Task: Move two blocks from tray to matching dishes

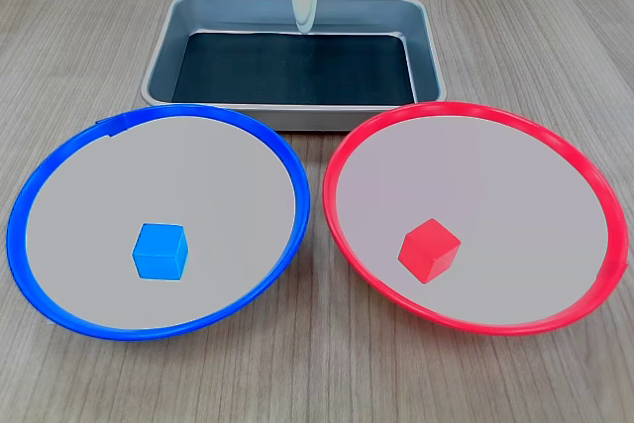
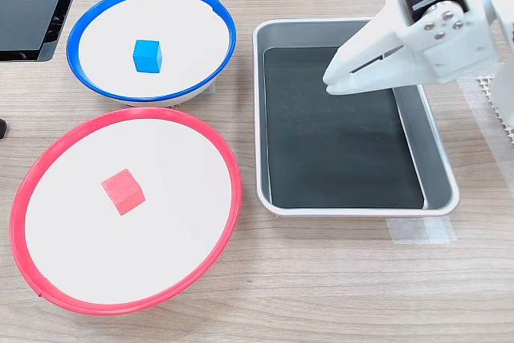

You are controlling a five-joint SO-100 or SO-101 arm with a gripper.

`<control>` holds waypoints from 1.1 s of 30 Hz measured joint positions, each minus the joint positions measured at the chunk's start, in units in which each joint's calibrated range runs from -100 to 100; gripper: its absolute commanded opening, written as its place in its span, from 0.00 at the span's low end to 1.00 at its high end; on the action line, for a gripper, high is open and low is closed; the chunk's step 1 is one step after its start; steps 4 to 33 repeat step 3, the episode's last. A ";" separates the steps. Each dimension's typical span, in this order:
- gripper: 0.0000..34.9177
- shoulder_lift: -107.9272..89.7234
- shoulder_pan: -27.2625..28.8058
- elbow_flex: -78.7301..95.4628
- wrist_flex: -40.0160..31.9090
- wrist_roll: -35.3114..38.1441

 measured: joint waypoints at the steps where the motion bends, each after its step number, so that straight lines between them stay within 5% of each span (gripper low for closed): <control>1: 0.01 0.00 0.00 0.00 0.00 0.00; 33: 0.01 0.00 0.00 0.00 0.00 0.00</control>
